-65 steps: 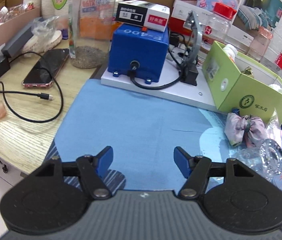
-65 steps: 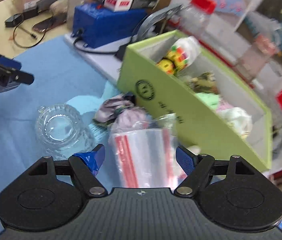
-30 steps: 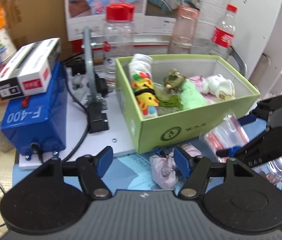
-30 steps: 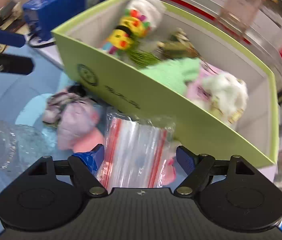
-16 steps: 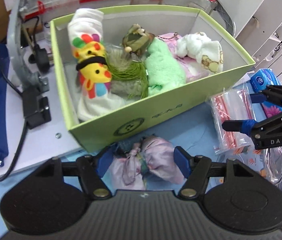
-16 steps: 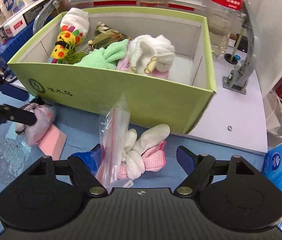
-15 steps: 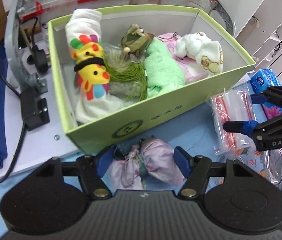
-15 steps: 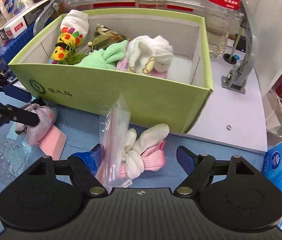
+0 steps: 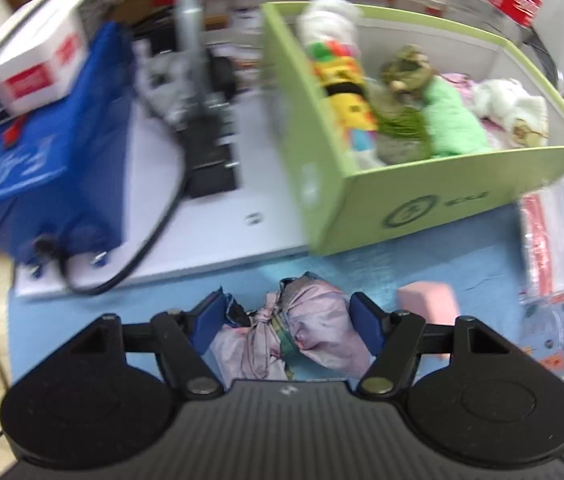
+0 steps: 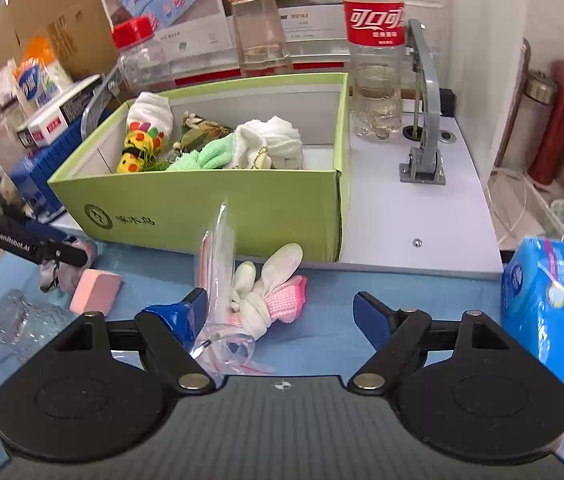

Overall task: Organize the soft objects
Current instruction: 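Grasp the pink cloth bundle with the left tool while right grasps the white-pink socks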

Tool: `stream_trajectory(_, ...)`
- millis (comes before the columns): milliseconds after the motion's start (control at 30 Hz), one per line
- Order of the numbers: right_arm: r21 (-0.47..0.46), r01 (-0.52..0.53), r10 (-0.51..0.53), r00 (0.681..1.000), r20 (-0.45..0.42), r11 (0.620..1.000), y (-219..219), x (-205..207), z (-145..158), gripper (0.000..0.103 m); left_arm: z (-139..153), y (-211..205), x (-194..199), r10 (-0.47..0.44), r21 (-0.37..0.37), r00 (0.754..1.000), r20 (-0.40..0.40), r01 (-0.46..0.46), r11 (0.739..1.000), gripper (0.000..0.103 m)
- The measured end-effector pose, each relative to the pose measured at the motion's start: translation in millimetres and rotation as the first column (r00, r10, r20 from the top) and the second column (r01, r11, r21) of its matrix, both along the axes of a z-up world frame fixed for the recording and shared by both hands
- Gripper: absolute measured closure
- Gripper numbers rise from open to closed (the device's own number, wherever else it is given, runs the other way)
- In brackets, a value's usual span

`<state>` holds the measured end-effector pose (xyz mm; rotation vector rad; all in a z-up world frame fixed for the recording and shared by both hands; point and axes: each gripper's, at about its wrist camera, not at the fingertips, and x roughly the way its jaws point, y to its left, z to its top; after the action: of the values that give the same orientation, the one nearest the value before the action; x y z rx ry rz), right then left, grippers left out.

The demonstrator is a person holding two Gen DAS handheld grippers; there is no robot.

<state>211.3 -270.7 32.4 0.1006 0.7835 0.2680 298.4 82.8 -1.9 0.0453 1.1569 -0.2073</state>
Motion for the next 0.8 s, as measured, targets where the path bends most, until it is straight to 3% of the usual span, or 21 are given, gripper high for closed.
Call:
stream_trajectory(100, -0.001, 0.000, 0.000, 1.000, -0.005, 1.000, 6.2, -1.2, 0.5, 0.037, 1.9, 27.1, -11.6, 0.096, -0.004, 0.995, 0.027, -0.096, 0.995, 0.034)
stream_trajectory(233, -0.009, -0.057, 0.058, 0.998, 0.008, 0.998, 27.8, 5.1, 7.8, 0.037, 16.3, 52.6, -31.9, 0.161, -0.164, 0.985, 0.055, -0.150, 0.975, 0.034)
stream_trajectory(300, -0.034, -0.079, 0.079, 0.997, 0.003, 0.996, 40.2, 14.0, 8.6, 0.037, 22.6, 54.4, -41.6, 0.172, -0.195, 0.981, 0.084, -0.153, 0.969, 0.034)
stream_trajectory(400, -0.082, -0.016, 0.019, 0.999, 0.034, 0.996, 40.3, 20.8, 10.1, 0.037, 24.7, 51.1, -51.7, 0.162, -0.186, 0.981, 0.108, -0.140, 0.973, 0.034)
stream_trajectory(533, -0.001, 0.109, -0.109, 0.988, 0.108, 0.994, 6.0, -0.8, 20.0, 0.037, 21.9, 49.7, -56.1, 0.156, -0.176, 0.981, 0.117, -0.134, 0.975, 0.034)
stream_trajectory(600, -0.008, 0.169, -0.167, 0.979, 0.120, 0.986, -6.0, -7.3, 18.9, 0.037, 20.5, 52.3, -55.9, 0.161, -0.192, 0.980, 0.113, -0.137, 0.972, 0.034)
stream_trajectory(700, -0.078, 0.191, -0.186, 0.980, 0.066, 0.979, -8.2, 2.2, 5.3, 0.037, 16.2, 48.5, -47.9, 0.165, -0.192, 0.981, 0.099, -0.144, 0.971, 0.034)
stream_trajectory(800, -0.073, 0.128, -0.127, 0.992, 0.008, 0.989, 2.7, 19.6, -9.0, 0.037, 16.2, 48.4, -48.8, 0.167, -0.182, 0.981, 0.100, -0.147, 0.972, 0.034)
